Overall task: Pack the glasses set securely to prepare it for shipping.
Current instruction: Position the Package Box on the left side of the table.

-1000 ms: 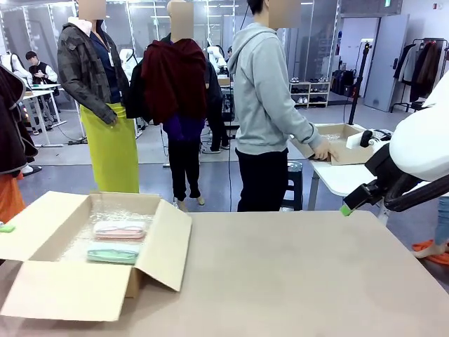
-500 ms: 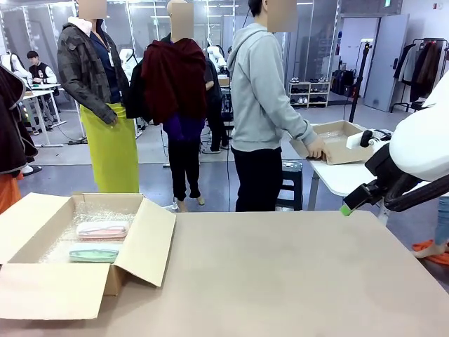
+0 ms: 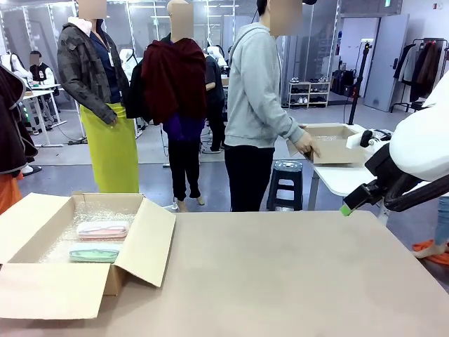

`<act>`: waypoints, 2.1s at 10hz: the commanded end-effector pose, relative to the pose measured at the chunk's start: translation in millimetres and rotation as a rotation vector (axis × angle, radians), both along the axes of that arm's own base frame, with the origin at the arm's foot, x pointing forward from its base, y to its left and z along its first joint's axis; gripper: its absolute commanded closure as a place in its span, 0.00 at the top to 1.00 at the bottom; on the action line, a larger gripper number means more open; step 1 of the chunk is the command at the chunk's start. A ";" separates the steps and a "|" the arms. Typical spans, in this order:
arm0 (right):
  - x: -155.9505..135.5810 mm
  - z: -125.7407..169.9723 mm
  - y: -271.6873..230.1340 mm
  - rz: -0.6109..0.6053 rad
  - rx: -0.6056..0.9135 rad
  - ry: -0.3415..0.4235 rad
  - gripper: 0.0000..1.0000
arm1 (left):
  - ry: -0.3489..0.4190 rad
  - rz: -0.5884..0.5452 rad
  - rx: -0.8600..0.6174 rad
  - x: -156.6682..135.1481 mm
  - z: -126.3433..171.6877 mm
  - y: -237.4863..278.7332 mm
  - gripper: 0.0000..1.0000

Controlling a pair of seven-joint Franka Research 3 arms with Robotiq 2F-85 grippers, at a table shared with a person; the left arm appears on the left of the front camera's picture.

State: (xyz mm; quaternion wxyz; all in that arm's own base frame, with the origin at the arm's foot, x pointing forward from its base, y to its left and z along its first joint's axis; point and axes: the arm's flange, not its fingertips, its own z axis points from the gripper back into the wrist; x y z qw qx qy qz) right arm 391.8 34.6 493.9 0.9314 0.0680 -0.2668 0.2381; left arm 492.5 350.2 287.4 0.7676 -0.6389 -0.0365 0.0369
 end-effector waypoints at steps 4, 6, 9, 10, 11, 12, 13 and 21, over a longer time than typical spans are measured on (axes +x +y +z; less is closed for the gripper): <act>-2.4 1.8 3.1 -0.020 0.001 0.009 1.00 | -0.022 -0.011 -0.003 -1.7 7.7 1.3 0.38; -2.4 1.8 3.1 -0.020 0.001 0.009 1.00 | -0.021 -0.019 0.020 -2.1 11.6 -0.6 0.73; -2.4 1.8 3.1 -0.020 0.001 0.009 1.00 | -0.030 0.008 0.045 -3.2 20.7 6.3 1.00; -2.4 1.8 3.1 -0.020 0.001 0.009 1.00 | -0.030 0.013 0.044 -4.6 22.3 8.1 1.00; -2.4 1.8 3.1 -0.020 0.001 0.009 1.00 | -0.030 0.016 0.051 -5.7 24.1 9.7 0.91; -2.4 1.8 3.1 -0.020 0.001 0.009 1.00 | -0.033 0.021 0.055 -6.9 26.4 11.0 1.00; -2.4 1.8 3.1 -0.020 0.001 0.009 1.00 | -0.037 0.017 0.063 -7.4 29.1 10.7 1.00; -2.4 1.8 3.1 -0.020 0.001 0.009 1.00 | -0.297 -0.040 0.480 0.5 227.2 -82.3 1.00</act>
